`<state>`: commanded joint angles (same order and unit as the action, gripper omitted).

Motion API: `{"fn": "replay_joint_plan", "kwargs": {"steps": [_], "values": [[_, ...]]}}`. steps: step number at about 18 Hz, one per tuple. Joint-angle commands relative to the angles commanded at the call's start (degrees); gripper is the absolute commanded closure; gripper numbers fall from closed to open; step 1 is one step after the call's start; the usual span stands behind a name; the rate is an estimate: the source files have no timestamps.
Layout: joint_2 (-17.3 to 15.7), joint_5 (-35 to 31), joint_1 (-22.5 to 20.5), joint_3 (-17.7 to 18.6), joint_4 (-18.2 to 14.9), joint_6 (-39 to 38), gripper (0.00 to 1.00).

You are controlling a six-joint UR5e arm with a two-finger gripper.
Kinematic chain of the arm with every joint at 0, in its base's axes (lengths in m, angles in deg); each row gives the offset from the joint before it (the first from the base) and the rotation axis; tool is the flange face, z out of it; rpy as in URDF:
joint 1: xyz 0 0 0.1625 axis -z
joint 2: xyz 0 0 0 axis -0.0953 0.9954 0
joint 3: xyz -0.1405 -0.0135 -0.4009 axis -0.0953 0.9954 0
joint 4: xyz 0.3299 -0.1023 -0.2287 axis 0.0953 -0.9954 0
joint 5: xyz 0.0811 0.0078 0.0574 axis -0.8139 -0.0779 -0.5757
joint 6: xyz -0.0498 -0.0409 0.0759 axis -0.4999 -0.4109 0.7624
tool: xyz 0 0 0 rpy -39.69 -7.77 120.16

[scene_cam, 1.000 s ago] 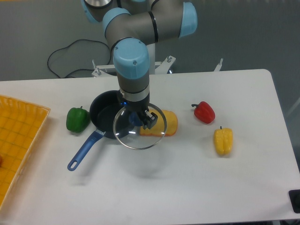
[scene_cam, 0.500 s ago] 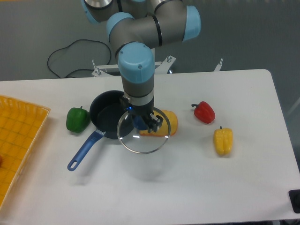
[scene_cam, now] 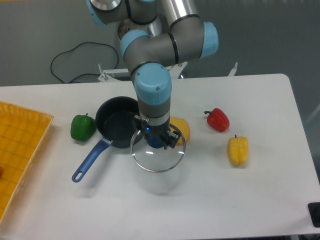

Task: Place the lid on the table
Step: 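Carry the held glass lid away from the saucepan and lower it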

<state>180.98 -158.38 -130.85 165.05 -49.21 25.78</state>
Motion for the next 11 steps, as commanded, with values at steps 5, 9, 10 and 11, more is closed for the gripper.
{"fn": "replay_joint_plan", "kwargs": {"steps": [5, 9, 10, 11], "values": [[2.02, 0.00, -0.09, -0.09, 3.00, -4.76, 0.48], [3.95, 0.00, -0.79, -0.44, 4.57, -7.30, 0.48], [4.39, 0.00, -1.23, -0.53, 4.84, -7.92, 0.48], [4.66, 0.00, -1.40, -0.53, 5.02, -8.27, 0.48]]}}
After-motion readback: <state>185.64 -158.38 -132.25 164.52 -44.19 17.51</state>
